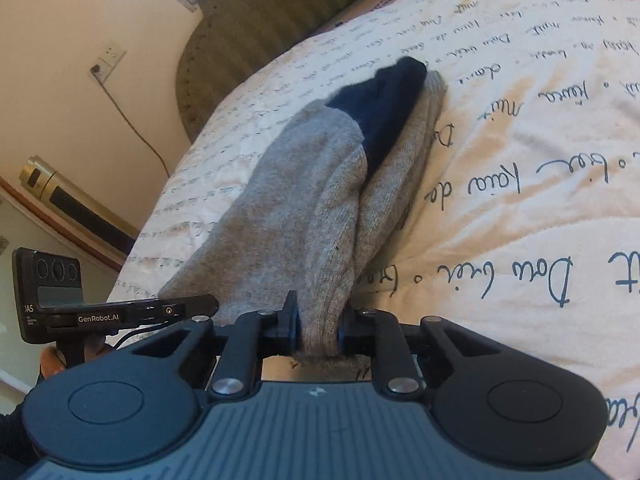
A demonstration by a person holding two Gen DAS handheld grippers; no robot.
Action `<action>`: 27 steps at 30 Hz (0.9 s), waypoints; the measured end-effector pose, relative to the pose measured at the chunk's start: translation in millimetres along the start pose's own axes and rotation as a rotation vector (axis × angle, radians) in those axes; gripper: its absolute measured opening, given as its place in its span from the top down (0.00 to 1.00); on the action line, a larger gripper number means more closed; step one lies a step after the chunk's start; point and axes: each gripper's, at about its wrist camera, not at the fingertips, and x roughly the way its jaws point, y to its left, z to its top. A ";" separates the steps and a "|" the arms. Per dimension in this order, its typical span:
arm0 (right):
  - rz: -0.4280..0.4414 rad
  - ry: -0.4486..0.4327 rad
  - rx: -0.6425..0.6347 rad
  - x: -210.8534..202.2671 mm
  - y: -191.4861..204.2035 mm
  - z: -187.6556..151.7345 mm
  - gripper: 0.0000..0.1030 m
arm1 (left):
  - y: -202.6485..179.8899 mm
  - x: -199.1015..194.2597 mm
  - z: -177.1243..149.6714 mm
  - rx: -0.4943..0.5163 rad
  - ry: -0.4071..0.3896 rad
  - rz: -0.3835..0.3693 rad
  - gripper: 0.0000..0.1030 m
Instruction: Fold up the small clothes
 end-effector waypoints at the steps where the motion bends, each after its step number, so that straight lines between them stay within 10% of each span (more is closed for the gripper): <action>1: 0.010 0.010 -0.008 -4.4 2.0 -4.7 0.85 | -1.1 -3.6 -5.6 0.005 0.010 -0.010 0.93; 5: -0.023 0.062 0.020 4.6 -9.2 -26.8 0.82 | 8.3 13.3 -28.3 0.031 0.065 0.044 0.86; 9: 0.019 -0.002 0.143 -4.1 -26.9 -25.2 0.72 | 19.1 -6.0 -20.7 -0.022 0.024 -0.003 0.56; 13: 0.059 -0.178 0.137 -27.8 -34.0 9.6 0.26 | 22.4 -36.1 12.1 -0.021 -0.150 0.013 0.23; 23: -0.009 -0.119 0.245 66.1 -66.8 111.5 0.28 | 31.7 77.8 92.4 -0.087 -0.081 0.156 0.37; 25: -0.068 -0.076 0.191 82.4 -59.6 116.2 0.83 | 28.1 85.8 91.1 -0.060 -0.091 0.186 0.52; 27: -0.118 -0.102 0.051 80.7 -42.3 118.1 0.83 | 23.3 81.4 90.3 -0.033 -0.097 0.204 0.59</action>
